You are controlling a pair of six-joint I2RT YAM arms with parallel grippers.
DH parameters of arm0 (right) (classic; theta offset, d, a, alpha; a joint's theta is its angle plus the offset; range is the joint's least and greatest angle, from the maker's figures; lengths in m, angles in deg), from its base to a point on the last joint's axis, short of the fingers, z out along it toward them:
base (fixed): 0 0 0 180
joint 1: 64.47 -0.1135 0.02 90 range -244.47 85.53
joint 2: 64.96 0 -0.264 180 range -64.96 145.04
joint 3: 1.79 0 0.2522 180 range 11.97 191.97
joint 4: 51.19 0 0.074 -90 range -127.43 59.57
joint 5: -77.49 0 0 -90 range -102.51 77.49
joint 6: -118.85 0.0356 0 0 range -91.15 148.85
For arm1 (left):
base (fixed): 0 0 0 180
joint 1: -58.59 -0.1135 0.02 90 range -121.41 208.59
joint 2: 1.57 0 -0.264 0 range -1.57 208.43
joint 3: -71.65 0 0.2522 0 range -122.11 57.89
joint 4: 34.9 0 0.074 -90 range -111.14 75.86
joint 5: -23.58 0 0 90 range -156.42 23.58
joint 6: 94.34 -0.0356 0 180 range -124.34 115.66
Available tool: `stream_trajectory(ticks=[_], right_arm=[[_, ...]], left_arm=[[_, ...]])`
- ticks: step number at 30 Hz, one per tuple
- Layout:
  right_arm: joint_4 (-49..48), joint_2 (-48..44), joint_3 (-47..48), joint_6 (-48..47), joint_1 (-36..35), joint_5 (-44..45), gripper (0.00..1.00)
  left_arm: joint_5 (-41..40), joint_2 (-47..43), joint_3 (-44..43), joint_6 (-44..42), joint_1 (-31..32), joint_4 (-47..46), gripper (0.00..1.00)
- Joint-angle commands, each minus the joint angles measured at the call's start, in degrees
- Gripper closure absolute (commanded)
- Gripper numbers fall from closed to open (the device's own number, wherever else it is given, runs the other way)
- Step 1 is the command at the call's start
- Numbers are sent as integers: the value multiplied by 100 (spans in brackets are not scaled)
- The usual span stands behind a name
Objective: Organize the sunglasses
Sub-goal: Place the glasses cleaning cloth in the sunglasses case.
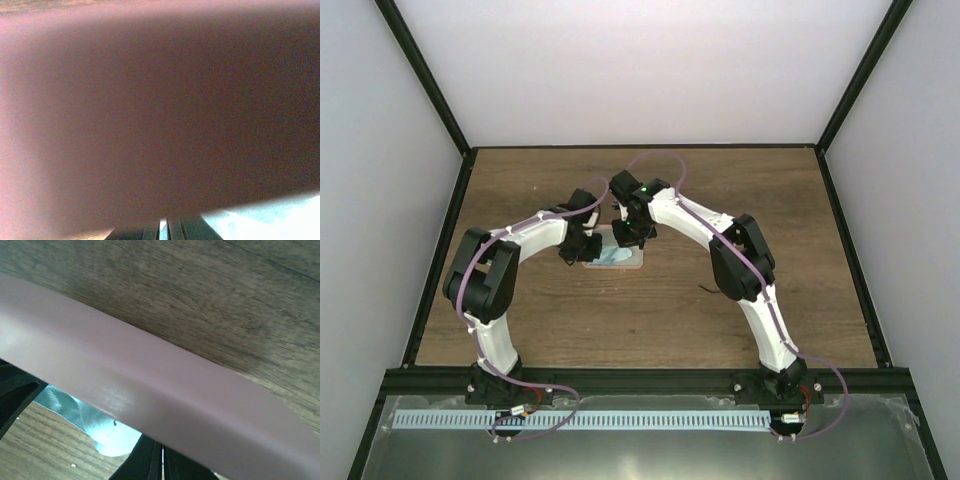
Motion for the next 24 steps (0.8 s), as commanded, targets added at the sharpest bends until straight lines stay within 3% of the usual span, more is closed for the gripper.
stream_trajectory(ticks=[1, 24], right_arm=[[81, 71, 14, -104, 9, 289, 99], [131, 60, -455, -87, 11, 306, 99]], left_arm=[[-73, 105, 16, 45, -34, -119, 96], [-132, 126, 45, 80, -35, -128, 95]])
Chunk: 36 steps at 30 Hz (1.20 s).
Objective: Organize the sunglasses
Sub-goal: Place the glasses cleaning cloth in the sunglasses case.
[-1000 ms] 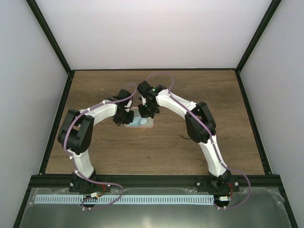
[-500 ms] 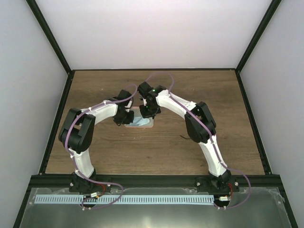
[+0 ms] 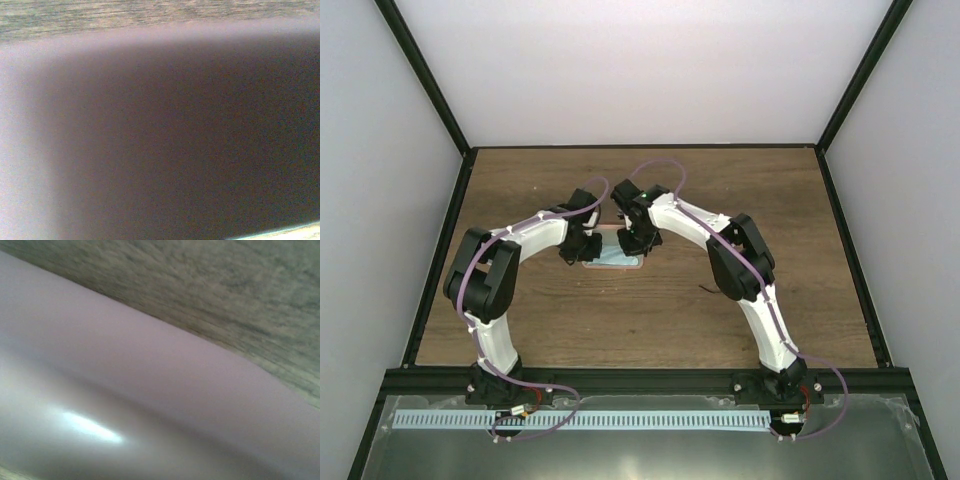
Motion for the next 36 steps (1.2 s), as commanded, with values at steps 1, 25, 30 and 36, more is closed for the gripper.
stream_trajectory(ticks=[1, 25, 30, 36], right_arm=[[72, 39, -87, 4, 12, 74, 99], [-391, -787, -399, 81, 12, 6, 74], [-584, -1158, -726, 10, 43, -6, 69], [-922, -2035, -1528, -185, 528, 7, 63]], left_arm=[[-53, 87, 47, 13, -37, -61, 95], [21, -265, -102, 107, -35, 27, 57], [190, -433, -298, 203, -37, 95, 57], [231, -877, -48, 286, 22, -47, 59]])
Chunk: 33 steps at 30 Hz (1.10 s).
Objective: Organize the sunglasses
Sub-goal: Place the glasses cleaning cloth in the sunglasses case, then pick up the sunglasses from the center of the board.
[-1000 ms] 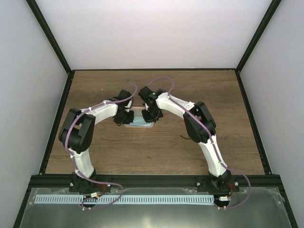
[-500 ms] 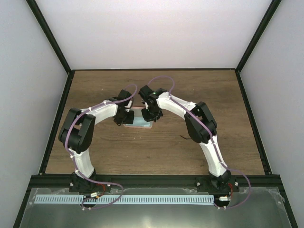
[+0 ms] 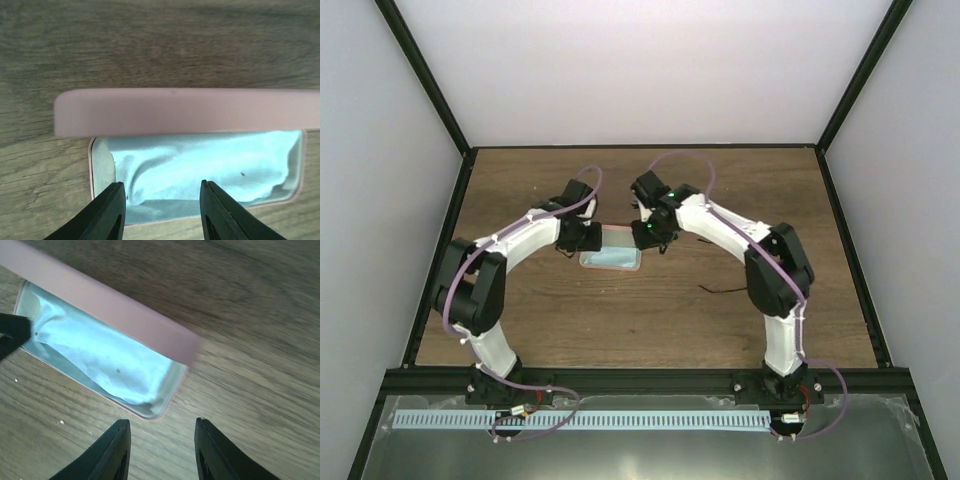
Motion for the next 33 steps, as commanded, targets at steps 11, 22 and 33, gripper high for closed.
stream_trajectory(ticks=[11, 22, 33], right_arm=[[-414, -2132, -1916, -174, 2304, 444, 54], [-261, -2323, -2792, -98, 3375, 1222, 52], [-383, -2316, -3349, -52, 3378, 1341, 56]], left_arm=[[173, -1336, 866, 549, 509, -659, 61], [-63, -970, 259, 717, 1401, -904, 65], [33, -362, -211, 726, 1805, -944, 67]])
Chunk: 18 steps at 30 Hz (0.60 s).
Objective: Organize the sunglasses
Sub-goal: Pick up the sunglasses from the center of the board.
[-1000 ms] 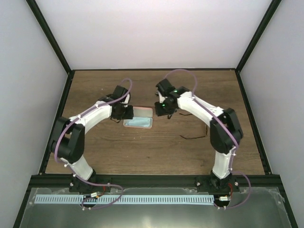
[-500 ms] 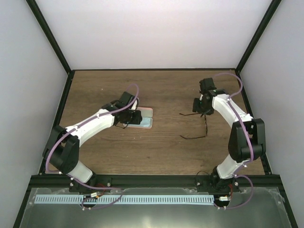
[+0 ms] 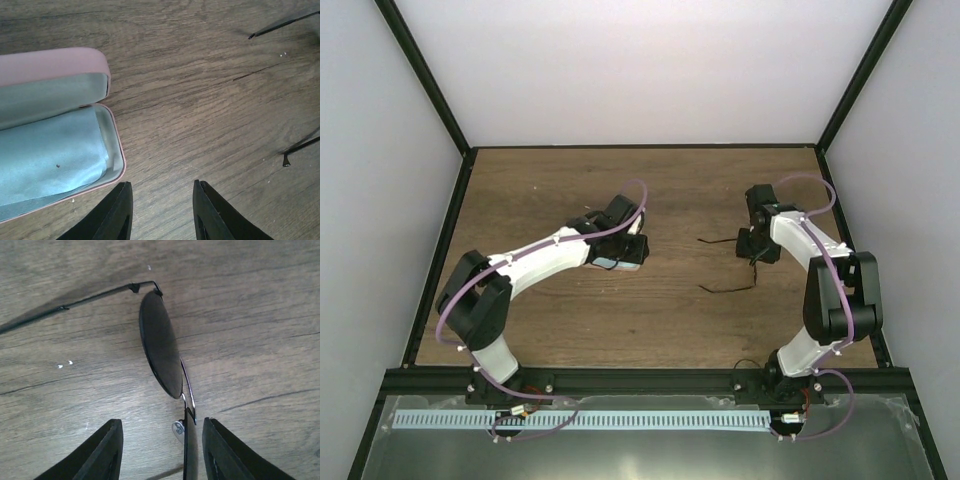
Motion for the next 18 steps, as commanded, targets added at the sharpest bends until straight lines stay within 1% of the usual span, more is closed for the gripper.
stream_trajectory(ticks=[1, 5, 15, 18], right_arm=[[-72, -39, -109, 66, 39, 162, 56], [-65, 193, -16, 89, 38, 159, 59], [-57, 774, 215, 145, 39, 166, 69], [-56, 891, 293, 171, 44, 159, 77]], left_arm=[[17, 97, -185, -21, 12, -75, 67], [-26, 136, -194, -74, 10, -19, 67], [36, 158, -191, -27, 7, -119, 67], [102, 268, -343, -56, 14, -97, 67]])
